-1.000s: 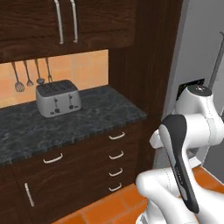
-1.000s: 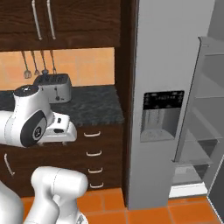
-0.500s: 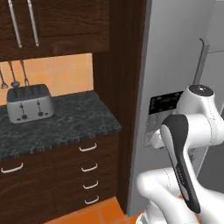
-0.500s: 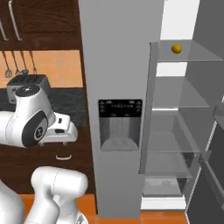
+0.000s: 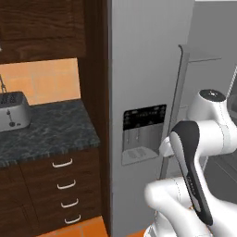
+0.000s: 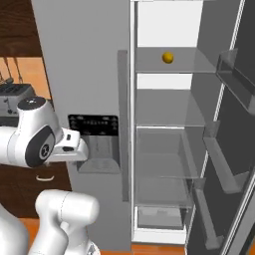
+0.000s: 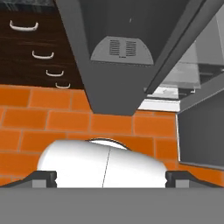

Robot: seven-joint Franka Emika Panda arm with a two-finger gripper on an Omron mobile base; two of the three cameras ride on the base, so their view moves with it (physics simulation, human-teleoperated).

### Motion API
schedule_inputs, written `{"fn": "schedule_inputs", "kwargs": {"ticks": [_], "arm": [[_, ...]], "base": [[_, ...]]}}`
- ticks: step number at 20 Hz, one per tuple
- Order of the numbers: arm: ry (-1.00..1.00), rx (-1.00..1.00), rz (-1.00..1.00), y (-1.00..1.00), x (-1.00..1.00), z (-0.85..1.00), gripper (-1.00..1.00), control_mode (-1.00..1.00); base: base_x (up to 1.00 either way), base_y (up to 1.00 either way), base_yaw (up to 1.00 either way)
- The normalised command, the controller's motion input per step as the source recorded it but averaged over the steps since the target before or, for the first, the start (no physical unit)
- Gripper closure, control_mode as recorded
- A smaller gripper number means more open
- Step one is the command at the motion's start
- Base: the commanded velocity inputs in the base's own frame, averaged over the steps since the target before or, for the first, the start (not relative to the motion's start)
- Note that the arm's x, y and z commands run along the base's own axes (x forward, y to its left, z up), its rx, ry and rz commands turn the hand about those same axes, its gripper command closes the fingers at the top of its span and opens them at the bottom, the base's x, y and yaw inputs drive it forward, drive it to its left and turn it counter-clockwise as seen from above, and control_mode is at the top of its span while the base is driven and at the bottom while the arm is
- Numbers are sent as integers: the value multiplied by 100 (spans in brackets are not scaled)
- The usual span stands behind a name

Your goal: Place one lemon and one steak in each tupperware on the nearby counter, to pack two identical lunches.

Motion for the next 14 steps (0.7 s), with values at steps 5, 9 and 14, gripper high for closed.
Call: {"fn": "schedule_inputs", "kwargs": {"ticks": [5, 9, 14], "arm": [[0, 0, 0, 0, 0, 0, -100, 100], [0, 0, 0, 0, 0, 0, -100, 100], [0, 0, 0, 0, 0, 0, -100, 100]], "base": [[62, -12, 2], [32, -44, 1], [8, -77, 0]]}}
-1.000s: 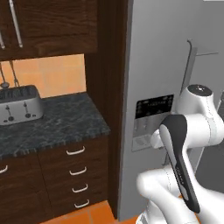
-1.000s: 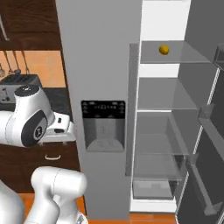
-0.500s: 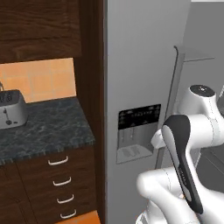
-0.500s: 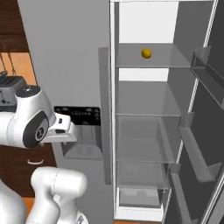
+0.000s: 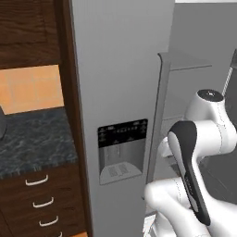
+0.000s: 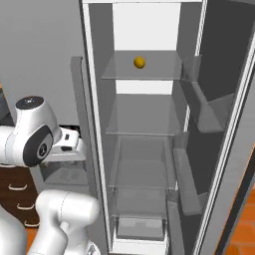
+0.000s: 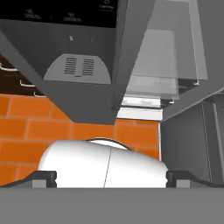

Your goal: Place one lemon and one steak in each tupperware on the nearby counter, to pack two identical lunches.

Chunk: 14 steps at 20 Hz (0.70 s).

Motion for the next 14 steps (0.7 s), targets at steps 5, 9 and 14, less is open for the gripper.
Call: {"fn": "schedule_inputs", "kwargs": {"ticks": [5, 9, 14], "arm": [[0, 0, 0, 0, 0, 0, -100, 100], [0, 0, 0, 0, 0, 0, -100, 100], [0, 0, 0, 0, 0, 0, -100, 100]], "base": [[26, -59, 0], [32, -41, 0], [52, -10, 0]]}}
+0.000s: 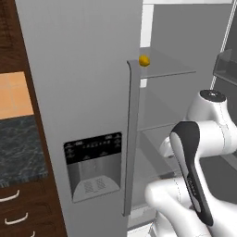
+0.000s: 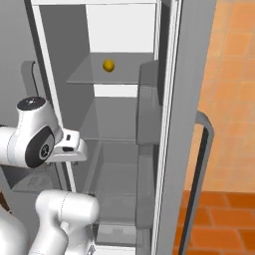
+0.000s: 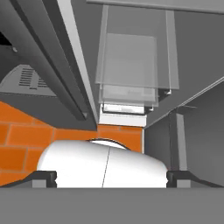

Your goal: Place one lemon and one steak in each tupperware on the nearby counter, to pack two identical lunches.

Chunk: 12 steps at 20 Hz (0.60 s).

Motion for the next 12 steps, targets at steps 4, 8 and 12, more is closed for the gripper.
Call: {"fn": "schedule_inputs", "kwargs": {"ticks": [4, 8, 12], "arm": [[0, 0, 0, 0, 0, 0, -100, 100], [0, 0, 0, 0, 0, 0, -100, 100], [0, 0, 0, 0, 0, 0, -100, 100]], "base": [[26, -15, 0], [0, -32, 0], [3, -41, 0]]}}
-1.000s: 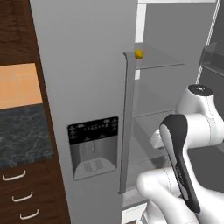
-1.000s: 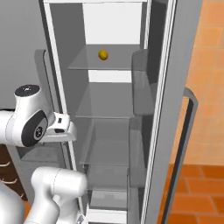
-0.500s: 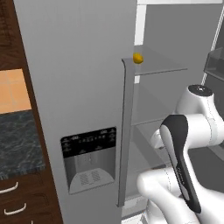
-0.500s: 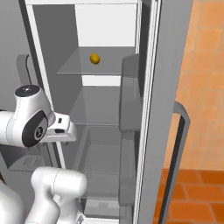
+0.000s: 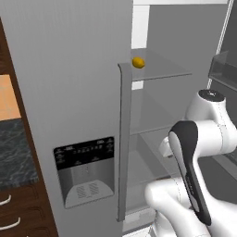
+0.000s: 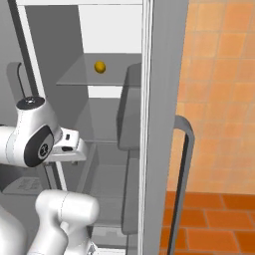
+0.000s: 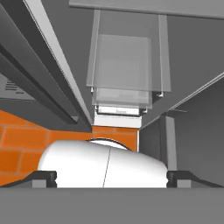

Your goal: Place one lemon and one steak in each tupperware on the nearby counter, to pack two identical lunches.

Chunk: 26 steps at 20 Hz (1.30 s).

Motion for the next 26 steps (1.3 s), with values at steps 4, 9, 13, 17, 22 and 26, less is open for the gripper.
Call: {"fn": "schedule_inputs", "kwargs": {"ticks": [4, 9, 13, 17, 22, 26], "arm": [[0, 0, 0, 0, 0, 0, -100, 100], [0, 0, 0, 0, 0, 0, -100, 100], [-8, -1, 2, 0, 0, 7, -100, -100], [-57, -8, 26, 0, 0, 68, -100, -100], [-58, -2, 25, -1, 29, 79, -100, -100], [-17, 0, 0, -2, 84, 100, -100, -100]], "base": [[6, -7, 0], [0, 0, 0], [0, 0, 0], [0, 0, 0], [0, 0, 0], [0, 0, 0]]}}
